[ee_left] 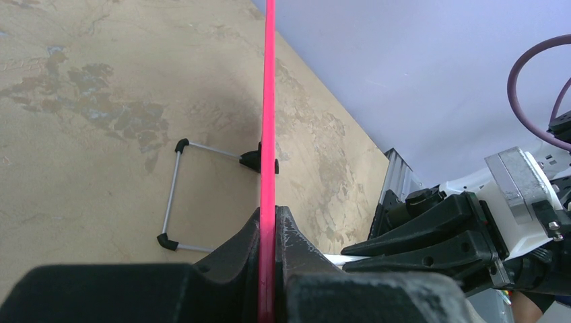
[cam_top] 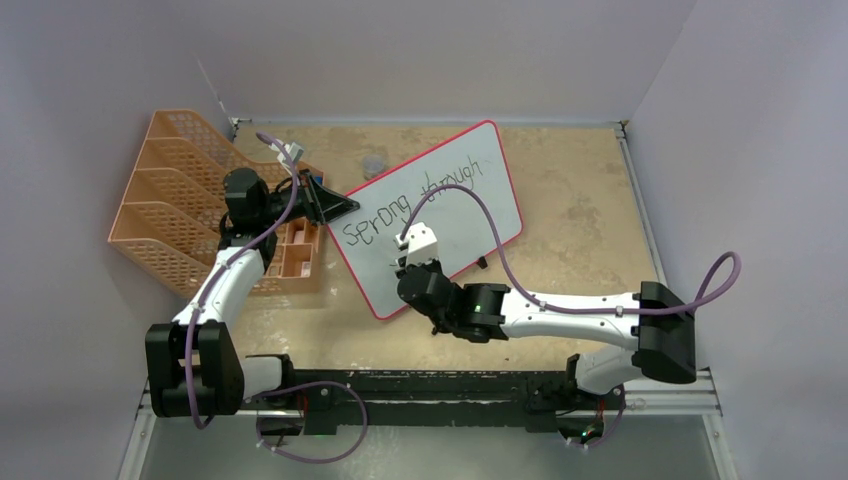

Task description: Write a sentence on the whiteboard

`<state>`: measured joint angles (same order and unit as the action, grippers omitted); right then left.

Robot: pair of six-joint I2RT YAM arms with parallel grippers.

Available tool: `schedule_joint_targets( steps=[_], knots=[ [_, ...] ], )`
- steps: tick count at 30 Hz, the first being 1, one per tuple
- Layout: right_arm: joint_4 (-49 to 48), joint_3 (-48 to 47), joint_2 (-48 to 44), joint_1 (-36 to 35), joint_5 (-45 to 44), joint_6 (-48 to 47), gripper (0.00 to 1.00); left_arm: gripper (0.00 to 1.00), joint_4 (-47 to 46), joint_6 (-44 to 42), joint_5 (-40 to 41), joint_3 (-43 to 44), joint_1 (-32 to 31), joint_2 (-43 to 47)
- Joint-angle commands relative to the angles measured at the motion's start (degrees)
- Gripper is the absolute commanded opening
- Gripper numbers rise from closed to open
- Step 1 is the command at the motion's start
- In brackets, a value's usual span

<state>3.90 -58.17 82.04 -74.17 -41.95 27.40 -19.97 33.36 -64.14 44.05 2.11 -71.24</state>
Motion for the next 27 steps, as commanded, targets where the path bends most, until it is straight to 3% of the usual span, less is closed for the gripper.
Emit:
schedule_joint_targets(
  steps=[1,27],
  knots=[
    [-1.39,-2.56,0.20,0.40,0.39,-0.58,0.00,0.00,1.25,-2.25,-2.26,0.68,-1.33,0.91],
    [5.54,-1.09,0.75,0.52,4.58,3.52,0.00,0.00,1.25,-2.25,-2.26,0.69,-1.45,0.93]
  ],
)
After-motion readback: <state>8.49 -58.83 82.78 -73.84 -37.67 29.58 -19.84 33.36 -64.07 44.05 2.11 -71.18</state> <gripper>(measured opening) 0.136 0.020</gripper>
